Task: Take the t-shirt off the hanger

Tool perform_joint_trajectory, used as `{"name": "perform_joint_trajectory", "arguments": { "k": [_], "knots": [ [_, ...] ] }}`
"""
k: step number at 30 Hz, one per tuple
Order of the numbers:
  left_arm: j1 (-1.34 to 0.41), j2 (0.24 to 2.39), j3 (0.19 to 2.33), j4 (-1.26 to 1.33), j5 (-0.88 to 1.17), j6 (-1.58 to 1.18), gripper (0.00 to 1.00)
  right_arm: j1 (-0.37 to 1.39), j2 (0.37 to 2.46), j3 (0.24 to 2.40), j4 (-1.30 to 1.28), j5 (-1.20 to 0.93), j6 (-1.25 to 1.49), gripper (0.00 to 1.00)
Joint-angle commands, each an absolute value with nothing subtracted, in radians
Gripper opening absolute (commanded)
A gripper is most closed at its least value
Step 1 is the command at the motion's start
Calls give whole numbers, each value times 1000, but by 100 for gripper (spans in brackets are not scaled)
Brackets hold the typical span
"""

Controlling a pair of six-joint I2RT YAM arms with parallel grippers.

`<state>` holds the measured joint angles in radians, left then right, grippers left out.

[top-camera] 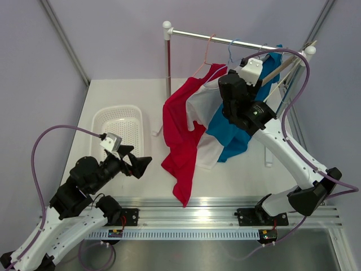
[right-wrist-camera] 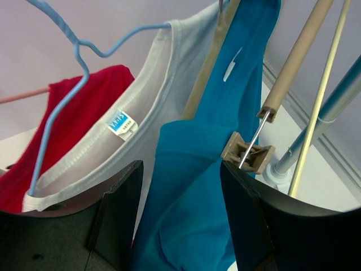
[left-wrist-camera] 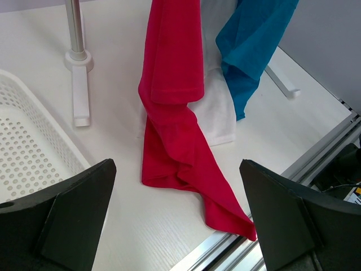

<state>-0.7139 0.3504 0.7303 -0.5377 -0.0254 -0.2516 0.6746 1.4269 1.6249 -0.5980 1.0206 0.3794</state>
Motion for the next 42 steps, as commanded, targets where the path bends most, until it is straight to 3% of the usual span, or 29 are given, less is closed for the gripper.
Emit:
{"name": "perform_joint_trajectory", "arguments": {
  "k": [1, 7, 18, 37, 42],
  "knots": [
    [-710, 353, 729, -499, -6, -245, 99, 657, 1385, 1599, -586, 1012, 422, 65],
    [-710, 357, 730, -499, -6, -244, 99, 632, 1367, 1549, -545, 974, 433, 52],
    [-710, 367, 732, -499, -6, -244, 99, 627, 1298, 1539, -465, 997, 322, 1],
    [-710, 411, 759, -486, 49, -305, 99, 627, 954, 1069, 47, 628, -11, 0],
    [-710, 440, 778, -471, 95, -342, 99, 627, 917, 988, 185, 626, -109, 0]
  ]
}}
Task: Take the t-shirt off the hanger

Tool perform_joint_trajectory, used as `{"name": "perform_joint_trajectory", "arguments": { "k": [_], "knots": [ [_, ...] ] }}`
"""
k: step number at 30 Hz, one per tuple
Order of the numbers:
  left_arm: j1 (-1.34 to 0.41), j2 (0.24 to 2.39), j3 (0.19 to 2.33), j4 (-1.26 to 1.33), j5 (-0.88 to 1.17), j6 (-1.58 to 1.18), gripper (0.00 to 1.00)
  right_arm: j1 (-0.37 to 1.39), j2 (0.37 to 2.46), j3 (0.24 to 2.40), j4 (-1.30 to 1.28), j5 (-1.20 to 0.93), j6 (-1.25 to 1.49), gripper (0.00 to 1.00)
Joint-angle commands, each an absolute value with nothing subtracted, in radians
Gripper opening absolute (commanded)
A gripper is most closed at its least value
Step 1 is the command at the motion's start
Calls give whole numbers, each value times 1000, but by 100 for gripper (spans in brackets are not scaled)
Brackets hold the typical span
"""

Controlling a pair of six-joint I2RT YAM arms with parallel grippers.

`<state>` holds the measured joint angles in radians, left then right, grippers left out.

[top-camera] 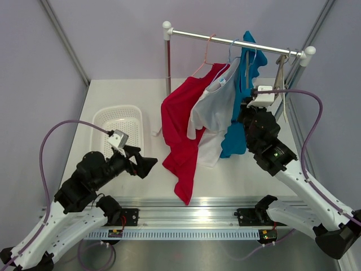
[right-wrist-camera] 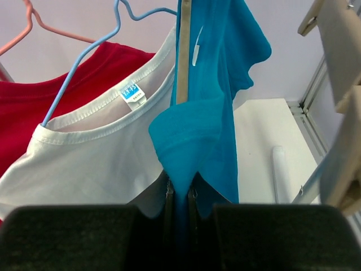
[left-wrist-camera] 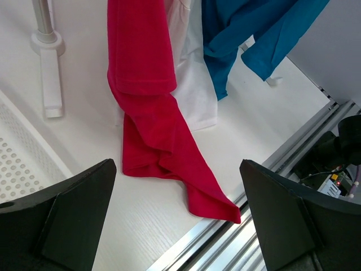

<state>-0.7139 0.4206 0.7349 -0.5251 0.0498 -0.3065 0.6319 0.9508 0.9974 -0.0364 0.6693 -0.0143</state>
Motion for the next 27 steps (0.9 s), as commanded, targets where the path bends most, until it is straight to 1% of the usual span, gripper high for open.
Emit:
{"name": "perform_joint_trajectory", "arguments": {
  "k": [1, 4, 9, 14, 17, 22, 25, 27],
  "knots": [
    [-710, 442, 779, -472, 88, -348, 99, 627, 907, 982, 213, 609, -113, 0],
    [-710, 440, 788, -472, 84, -377, 99, 629, 905, 974, 178, 606, -104, 0],
    [-710, 465, 804, -427, 115, -452, 99, 629, 874, 948, 31, 569, 35, 0],
    [-710, 495, 782, -325, 141, -544, 99, 632, 738, 868, -118, 531, 202, 0],
    [-710, 529, 746, -215, 215, -604, 99, 640, 667, 832, -250, 506, 288, 0],
    [-712, 636, 729, -92, 274, -696, 98, 655, 579, 799, -451, 459, 419, 0],
    [-729, 704, 738, -17, 275, -722, 97, 672, 539, 778, -555, 419, 508, 0],
    [-790, 744, 761, -9, 250, -706, 97, 701, 505, 749, -580, 368, 549, 0]
  ]
}}
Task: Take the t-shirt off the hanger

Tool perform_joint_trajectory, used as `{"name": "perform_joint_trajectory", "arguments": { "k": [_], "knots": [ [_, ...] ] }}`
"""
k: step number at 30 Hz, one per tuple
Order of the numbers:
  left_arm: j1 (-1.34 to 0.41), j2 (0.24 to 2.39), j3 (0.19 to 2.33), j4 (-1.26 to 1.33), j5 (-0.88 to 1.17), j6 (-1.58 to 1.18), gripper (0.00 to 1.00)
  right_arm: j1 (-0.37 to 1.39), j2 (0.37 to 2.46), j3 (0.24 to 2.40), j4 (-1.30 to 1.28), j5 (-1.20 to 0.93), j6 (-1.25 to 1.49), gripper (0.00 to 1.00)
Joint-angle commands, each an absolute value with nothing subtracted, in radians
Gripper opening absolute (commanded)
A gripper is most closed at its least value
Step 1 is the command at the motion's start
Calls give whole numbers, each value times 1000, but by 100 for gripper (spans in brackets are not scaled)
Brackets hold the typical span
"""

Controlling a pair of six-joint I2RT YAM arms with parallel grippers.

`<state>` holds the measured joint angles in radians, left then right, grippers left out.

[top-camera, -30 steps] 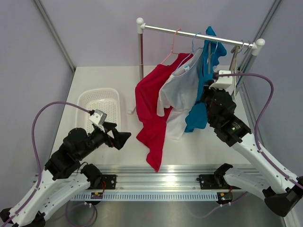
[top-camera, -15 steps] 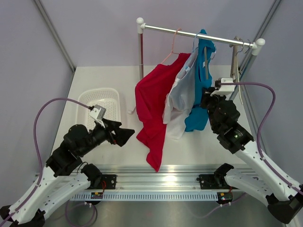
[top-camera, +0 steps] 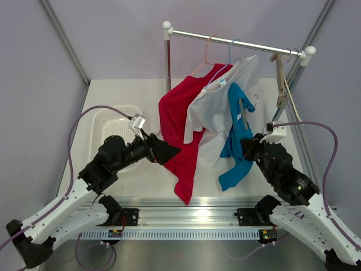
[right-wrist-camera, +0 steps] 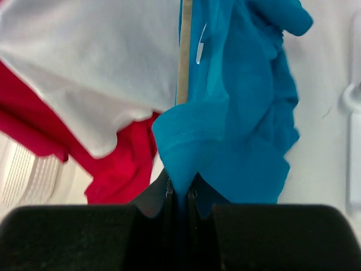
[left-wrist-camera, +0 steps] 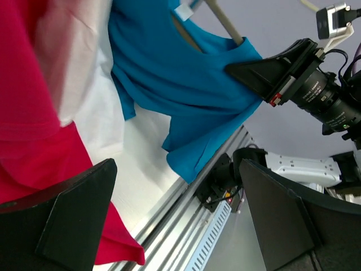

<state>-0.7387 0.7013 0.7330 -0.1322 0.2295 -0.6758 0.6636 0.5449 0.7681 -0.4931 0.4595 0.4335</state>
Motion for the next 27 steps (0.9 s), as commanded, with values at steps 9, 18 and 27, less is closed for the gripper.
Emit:
{"name": "perform_joint_trajectory", "arguments": {
  "k": [9, 18, 27],
  "knots": [
    [-1058, 1058, 991, 0, -55, -632, 95, 765, 394, 644, -602, 235, 607, 0],
    [-1060, 1345, 1123, 181, -52, -735, 84, 767, 345, 589, -469, 144, 546, 0],
    [-1058, 1482, 1203, 219, -123, -819, 80, 773, 353, 610, -402, 118, 465, 0]
  ]
}}
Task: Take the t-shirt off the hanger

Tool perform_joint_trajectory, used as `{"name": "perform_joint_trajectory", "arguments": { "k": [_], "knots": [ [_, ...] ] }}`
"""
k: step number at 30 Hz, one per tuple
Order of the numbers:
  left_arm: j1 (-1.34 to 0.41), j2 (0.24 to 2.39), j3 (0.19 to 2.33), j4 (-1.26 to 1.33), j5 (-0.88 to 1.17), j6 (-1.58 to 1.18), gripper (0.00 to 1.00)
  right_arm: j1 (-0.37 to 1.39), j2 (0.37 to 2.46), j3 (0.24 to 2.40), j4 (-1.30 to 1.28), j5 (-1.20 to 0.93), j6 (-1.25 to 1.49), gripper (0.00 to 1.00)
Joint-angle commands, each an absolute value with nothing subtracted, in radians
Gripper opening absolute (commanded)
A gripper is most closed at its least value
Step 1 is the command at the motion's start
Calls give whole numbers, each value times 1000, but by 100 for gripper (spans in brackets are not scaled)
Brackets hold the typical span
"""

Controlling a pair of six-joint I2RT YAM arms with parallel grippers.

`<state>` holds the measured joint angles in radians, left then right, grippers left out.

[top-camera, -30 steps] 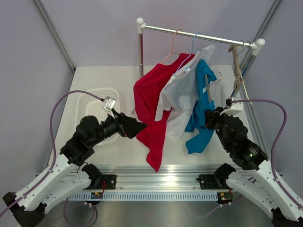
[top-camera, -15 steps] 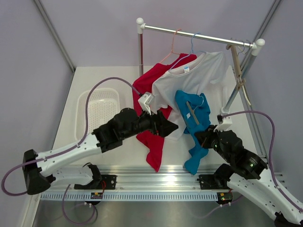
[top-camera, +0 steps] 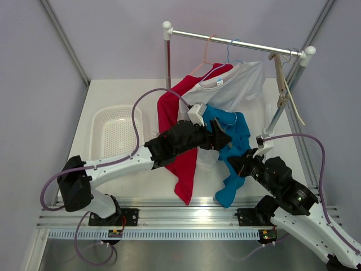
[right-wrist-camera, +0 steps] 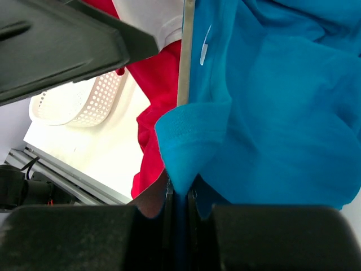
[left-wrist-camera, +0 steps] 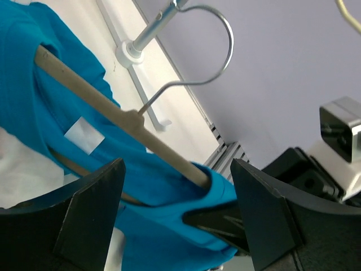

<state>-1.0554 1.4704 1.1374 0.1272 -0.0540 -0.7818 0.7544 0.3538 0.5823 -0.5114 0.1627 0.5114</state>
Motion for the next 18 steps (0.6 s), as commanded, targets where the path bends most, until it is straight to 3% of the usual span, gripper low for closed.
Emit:
{"name": "perform_joint_trajectory", "arguments": {
  "k": [1, 18],
  "knots": [
    [-1054, 1492, 1200, 227, -123, -824, 79, 772, 354, 617, -400, 120, 457, 0],
    [-1003, 1575, 1183, 311, -106, -876, 70, 814, 451, 687, -318, 150, 405, 0]
  ]
}}
